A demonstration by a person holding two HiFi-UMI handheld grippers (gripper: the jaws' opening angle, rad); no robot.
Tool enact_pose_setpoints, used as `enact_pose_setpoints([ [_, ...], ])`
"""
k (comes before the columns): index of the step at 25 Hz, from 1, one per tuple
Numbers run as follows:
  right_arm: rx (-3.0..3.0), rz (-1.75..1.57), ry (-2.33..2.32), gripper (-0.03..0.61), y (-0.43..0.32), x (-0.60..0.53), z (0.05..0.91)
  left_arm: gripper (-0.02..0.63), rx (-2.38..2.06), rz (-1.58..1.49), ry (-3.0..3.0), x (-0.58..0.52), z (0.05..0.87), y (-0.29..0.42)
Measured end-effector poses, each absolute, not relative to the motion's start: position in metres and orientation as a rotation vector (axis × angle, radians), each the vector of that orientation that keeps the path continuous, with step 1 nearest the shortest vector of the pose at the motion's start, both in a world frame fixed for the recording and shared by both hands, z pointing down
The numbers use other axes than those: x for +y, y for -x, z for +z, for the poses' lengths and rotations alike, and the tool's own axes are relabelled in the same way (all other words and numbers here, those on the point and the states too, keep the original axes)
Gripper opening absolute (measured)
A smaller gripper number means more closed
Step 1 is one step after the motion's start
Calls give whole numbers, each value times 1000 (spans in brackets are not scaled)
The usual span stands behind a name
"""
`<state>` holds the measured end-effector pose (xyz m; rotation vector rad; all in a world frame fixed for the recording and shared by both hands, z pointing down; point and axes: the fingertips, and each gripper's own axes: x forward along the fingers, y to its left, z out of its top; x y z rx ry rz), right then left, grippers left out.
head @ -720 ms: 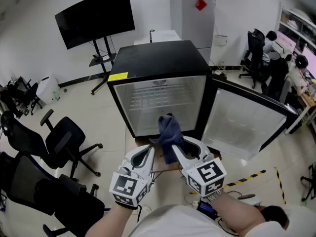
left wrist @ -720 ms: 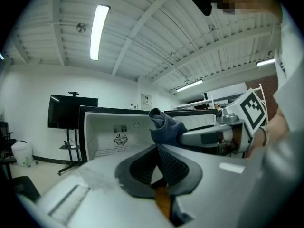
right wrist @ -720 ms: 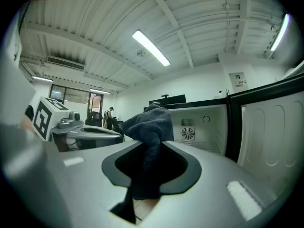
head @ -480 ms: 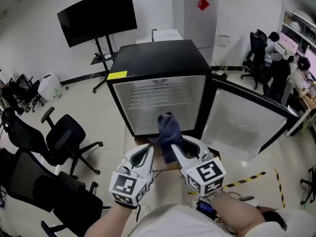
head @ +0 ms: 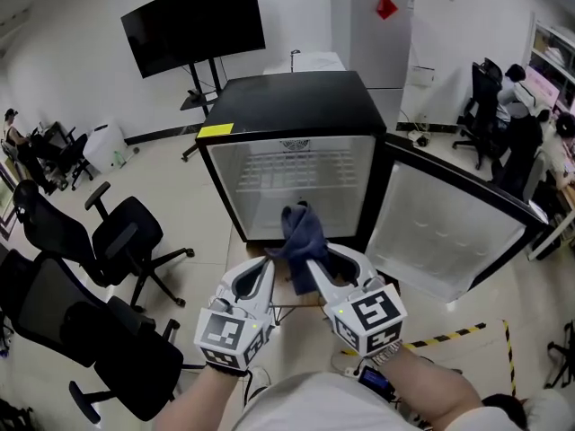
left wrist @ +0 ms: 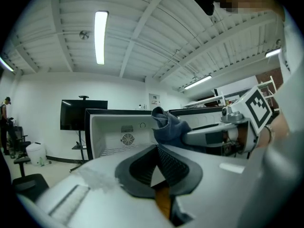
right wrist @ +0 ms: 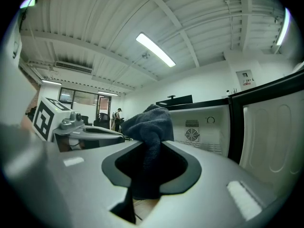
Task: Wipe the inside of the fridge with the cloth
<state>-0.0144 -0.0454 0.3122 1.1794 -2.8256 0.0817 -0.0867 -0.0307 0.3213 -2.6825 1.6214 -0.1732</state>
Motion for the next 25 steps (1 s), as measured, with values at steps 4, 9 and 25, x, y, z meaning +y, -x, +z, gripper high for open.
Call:
enact_pose_setpoints([
  [4,-2841,76,-1136,100,16,-44,314,5,1685,-185,2643,-29,321,88],
  [9,-2861,84,-1094,100,20,-45,316,5,1769,-194,2585,-28,319,97],
  [25,-2871,60,-1057,100,80,-97,318,43,1916,-206,2492,-80,322,177],
])
